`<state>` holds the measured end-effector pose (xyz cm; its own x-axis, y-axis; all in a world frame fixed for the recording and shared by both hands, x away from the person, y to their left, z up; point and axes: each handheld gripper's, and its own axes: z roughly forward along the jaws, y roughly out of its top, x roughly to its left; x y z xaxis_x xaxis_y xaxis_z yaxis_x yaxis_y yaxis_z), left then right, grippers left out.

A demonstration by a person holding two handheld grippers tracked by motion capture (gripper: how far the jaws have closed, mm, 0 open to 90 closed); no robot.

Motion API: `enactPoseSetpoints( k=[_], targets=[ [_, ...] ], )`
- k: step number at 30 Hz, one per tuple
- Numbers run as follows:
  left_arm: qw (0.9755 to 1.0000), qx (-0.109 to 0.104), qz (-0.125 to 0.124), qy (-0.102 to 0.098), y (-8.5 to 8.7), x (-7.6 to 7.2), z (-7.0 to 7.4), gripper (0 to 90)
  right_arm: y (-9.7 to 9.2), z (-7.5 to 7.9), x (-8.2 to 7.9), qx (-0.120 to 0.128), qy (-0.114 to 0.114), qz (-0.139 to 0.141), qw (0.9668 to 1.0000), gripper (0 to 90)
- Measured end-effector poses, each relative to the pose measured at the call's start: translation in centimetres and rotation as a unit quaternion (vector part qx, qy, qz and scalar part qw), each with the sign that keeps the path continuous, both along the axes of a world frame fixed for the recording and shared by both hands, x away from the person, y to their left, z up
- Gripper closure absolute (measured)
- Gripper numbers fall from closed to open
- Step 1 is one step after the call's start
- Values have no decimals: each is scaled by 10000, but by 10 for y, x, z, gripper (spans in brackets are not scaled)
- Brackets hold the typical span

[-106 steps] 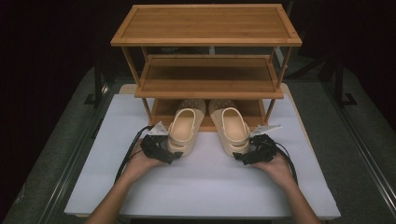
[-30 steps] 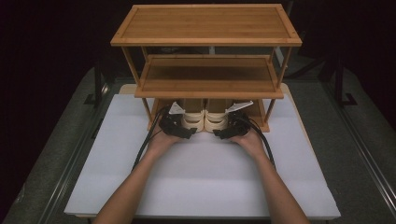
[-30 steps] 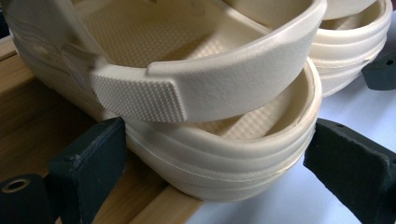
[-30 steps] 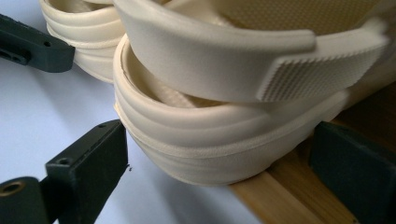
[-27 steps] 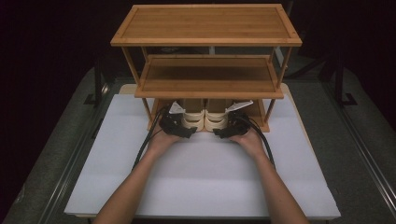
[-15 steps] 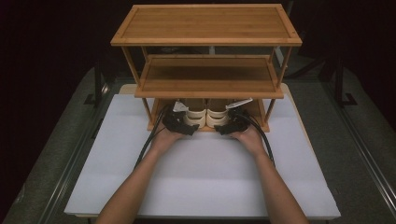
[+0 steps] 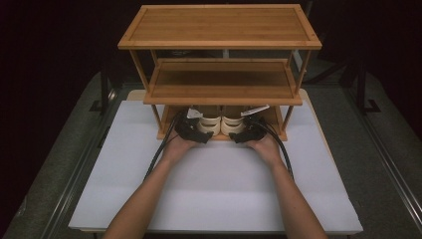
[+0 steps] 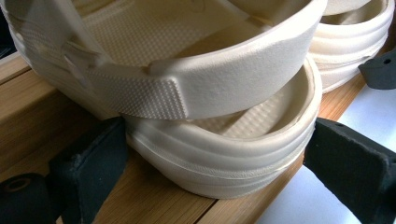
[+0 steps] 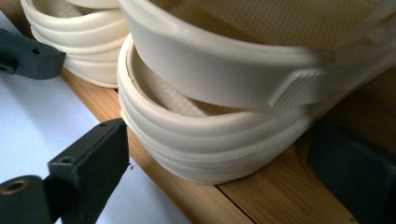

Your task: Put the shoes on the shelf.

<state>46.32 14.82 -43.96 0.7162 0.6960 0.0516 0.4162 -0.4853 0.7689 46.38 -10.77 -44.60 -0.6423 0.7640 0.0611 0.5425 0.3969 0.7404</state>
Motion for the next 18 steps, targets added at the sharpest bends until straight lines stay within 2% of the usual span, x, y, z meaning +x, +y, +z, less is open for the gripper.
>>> enactPoseSetpoints(
  k=[2, 4, 5, 6, 7, 9, 10, 11, 12, 13, 14, 15, 18],
  targets=[
    [9999, 101, -96, -59, 2, 1, 2, 62, -1, 0, -1, 5, 1, 6, 10000, 66],
    [9999, 28, -115, -42, 4, 1, 3, 63, -2, 1, -2, 15, -7, 20, 10000, 82],
    [9997, 71, -198, -95, 5, 2, 5, 63, -3, 2, -2, 32, -14, 27, 10000, 95],
    [9999, -13, -105, -31, 5, 0, 6, 63, -5, 3, -3, 59, -37, 26, 10000, 97],
    [9998, -37, -188, -7, 5, -1, 7, 63, -6, 4, -4, 87, -52, 17, 9999, 96],
    [9998, -51, -170, 5, 6, -4, 11, 63, -8, 6, -7, 178, -84, 28, 9998, 96],
    [9997, 28, -249, -50, 8, -4, 13, 63, -11, 7, -8, 9, -162, -3, 9999, 96],
    [9993, 137, -342, -110, 9, -3, 14, 62, -10, 8, -11, 126, -94, 33, 9999, 95],
    [9998, 19, -205, 40, 8, -8, 15, 62, -12, 9, -12, 12, -144, -18, 9999, 91],
    [9995, 116, -293, -38, 10, -7, 16, 62, -12, 10, -15, 106, -71, 34, 9999, 78],
    [9993, 145, -337, -31, 12, -8, 18, 62, -13, 10, -17, 117, -86, 24, 9999, 75],
    [9997, 69, -220, 56, 12, -12, 18, 62, -15, 11, -19, 143, -82, 16, 9999, 73],
    [9997, 91, -217, 56, 17, -16, 21, 62, -22, 12, -26, 212, -49, -58, 9997, 54]
  ],
)
